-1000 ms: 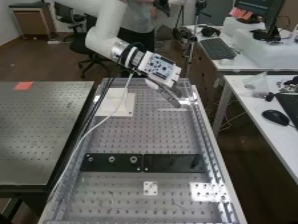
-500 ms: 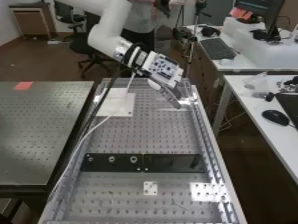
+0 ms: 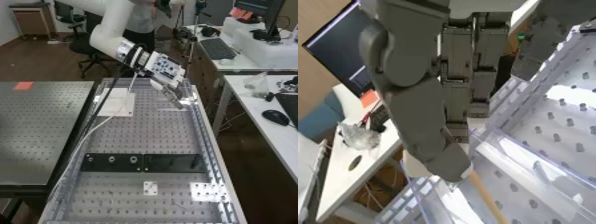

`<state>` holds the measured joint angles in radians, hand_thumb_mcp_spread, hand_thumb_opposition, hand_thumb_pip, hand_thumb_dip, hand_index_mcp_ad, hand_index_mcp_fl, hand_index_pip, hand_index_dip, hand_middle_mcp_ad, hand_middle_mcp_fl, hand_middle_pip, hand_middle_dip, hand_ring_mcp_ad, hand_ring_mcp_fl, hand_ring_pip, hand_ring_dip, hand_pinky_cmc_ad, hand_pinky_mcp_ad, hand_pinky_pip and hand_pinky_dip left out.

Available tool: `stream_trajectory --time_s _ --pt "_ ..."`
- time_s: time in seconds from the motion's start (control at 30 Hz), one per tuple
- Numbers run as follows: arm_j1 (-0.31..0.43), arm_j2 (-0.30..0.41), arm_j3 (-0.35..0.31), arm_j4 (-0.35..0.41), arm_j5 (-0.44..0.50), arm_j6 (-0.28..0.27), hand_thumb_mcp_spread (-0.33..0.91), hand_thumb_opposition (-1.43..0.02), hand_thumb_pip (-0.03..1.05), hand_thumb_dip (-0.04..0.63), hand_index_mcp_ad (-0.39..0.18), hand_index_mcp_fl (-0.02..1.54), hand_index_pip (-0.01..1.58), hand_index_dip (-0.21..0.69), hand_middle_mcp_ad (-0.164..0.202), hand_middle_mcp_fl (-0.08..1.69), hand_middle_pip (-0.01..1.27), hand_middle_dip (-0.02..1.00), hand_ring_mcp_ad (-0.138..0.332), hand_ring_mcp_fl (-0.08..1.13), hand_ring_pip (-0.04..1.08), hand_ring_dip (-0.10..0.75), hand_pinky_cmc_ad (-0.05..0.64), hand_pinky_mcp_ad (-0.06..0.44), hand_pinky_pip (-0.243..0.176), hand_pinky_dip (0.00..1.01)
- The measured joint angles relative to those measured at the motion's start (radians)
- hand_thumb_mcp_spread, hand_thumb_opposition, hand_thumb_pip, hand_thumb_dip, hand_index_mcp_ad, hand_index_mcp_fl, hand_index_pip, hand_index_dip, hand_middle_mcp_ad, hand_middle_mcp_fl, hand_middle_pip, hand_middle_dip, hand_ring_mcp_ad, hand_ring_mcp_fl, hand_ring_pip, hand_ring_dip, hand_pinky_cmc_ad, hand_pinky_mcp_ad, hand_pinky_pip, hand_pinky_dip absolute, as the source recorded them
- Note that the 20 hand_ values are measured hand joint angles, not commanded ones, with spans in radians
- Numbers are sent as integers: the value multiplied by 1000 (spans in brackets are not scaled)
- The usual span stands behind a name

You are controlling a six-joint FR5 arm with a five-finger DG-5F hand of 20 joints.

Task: Grab the chopstick and place it in the clear container

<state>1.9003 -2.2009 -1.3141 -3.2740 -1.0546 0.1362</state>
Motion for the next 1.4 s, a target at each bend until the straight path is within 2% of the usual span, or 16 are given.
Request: stream_trajectory --time_s 0.07,0.2,0.27,0.33,0.53,0.67,0.7,0.77,0.83,1.0,1.07,1.13,1.2,1.3,1.37,1.4 --pt "-1 2 -2 -1 -1 -2 885 -1091 449 339 -72 1314 421 435 -24 1286 232 672 -23 689 117 482 459 265 17 154" --pt "-2 4 -4 -1 -5 -8 691 -1016 396 340 -77 1051 342 421 -21 1230 204 672 -7 545 105 469 459 265 17 154" --pt "-2 6 -5 1 -4 -16 660 -979 428 340 -101 1000 323 422 -2 1134 171 672 5 480 87 469 463 264 17 154" --pt "-2 7 -5 7 -5 -23 642 -960 489 340 -122 895 300 393 -2 1018 143 672 9 445 86 473 459 265 17 154" --pt "-2 7 -2 9 -4 -26 592 -899 538 337 -154 810 291 339 7 930 145 672 7 361 86 473 454 265 21 154" --pt "-2 12 -2 31 -8 -39 564 -881 557 340 -162 794 290 328 7 874 152 672 10 351 82 456 445 264 16 154" --pt "-2 15 -2 41 -7 -47 569 -885 557 339 -162 782 293 328 3 864 140 672 23 347 87 457 443 265 16 154" --pt "-2 22 -3 61 -6 -64 555 -873 557 339 -164 759 278 325 3 860 138 672 17 328 87 457 447 265 19 154" --pt "-2 31 -4 85 -4 -81 545 -866 550 339 -171 745 227 325 7 845 138 672 24 298 86 457 433 244 16 154" --pt "-7 58 -13 143 10 -117 482 -834 494 325 -169 639 113 328 7 677 105 672 54 215 87 442 398 246 3 152" --pt "-10 71 -21 161 16 -130 463 -834 468 305 -173 578 89 330 12 597 108 677 51 180 89 436 382 248 3 150" --pt "-13 90 -35 183 21 -144 429 -819 447 290 -171 506 66 340 12 473 89 634 51 119 87 424 361 250 0 154" --pt "-18 118 -61 221 42 -163 410 -792 447 251 -169 421 51 358 12 396 89 576 63 82 87 394 367 248 -28 152" --pt "-22 147 -100 272 56 -194 328 -742 403 216 -173 255 44 363 44 227 87 539 66 24 68 353 365 253 -44 150" --pt "-28 186 -142 322 65 -248 269 -709 367 199 -173 173 44 363 61 129 91 517 87 3 72 325 367 272 -44 152" --pt "-31 206 -161 340 68 -285 237 -696 365 164 -173 145 44 363 61 122 87 471 84 3 72 293 367 278 -45 155"
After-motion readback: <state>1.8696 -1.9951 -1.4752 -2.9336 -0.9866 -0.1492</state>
